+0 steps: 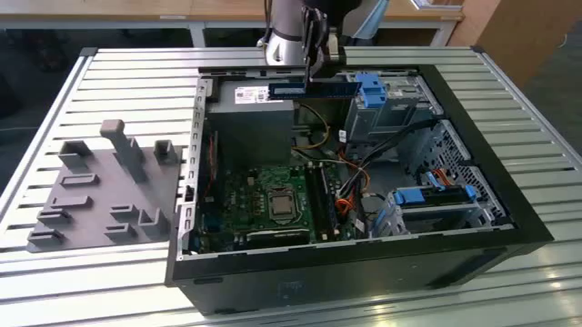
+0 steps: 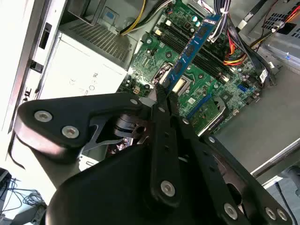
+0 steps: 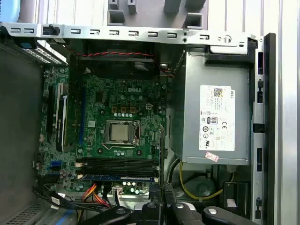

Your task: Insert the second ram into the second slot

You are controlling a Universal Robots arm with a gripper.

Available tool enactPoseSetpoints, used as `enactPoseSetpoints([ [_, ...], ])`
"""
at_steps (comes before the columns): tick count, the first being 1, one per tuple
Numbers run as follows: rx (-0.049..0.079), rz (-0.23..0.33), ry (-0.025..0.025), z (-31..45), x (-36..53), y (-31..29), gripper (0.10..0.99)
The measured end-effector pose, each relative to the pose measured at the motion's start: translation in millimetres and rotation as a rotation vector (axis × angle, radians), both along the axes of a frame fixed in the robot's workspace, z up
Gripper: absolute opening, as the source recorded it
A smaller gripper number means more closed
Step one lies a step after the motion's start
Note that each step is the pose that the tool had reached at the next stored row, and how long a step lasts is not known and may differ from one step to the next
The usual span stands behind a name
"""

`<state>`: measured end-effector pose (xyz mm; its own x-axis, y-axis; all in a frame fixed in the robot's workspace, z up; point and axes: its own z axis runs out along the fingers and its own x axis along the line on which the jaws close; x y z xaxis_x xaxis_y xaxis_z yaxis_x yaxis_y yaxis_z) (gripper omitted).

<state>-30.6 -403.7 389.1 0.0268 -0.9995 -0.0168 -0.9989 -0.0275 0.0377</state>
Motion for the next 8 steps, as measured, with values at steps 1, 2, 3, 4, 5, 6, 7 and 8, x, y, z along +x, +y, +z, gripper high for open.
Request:
enactPoseSetpoints([
  [1,0.0,0.0,0.0,0.0,0.0,0.0,0.137],
  [2,0.0,0.0,0.0,0.0,0.0,0.0,0.137],
  [3,0.0,0.0,0.0,0.0,0.0,0.0,0.137],
  [4,0.0,0.0,0.0,0.0,0.0,0.0,0.137],
  [5,0.0,0.0,0.0,0.0,-0.1,-0.2,0.137],
  [6,0.0,0.0,0.0,0.1,-0.1,-0.6,0.137],
  [7,0.0,0.0,0.0,0.0,0.0,-0.9,0.137],
  [8,0.0,0.0,0.0,0.0,0.0,-1.3,0.137],
])
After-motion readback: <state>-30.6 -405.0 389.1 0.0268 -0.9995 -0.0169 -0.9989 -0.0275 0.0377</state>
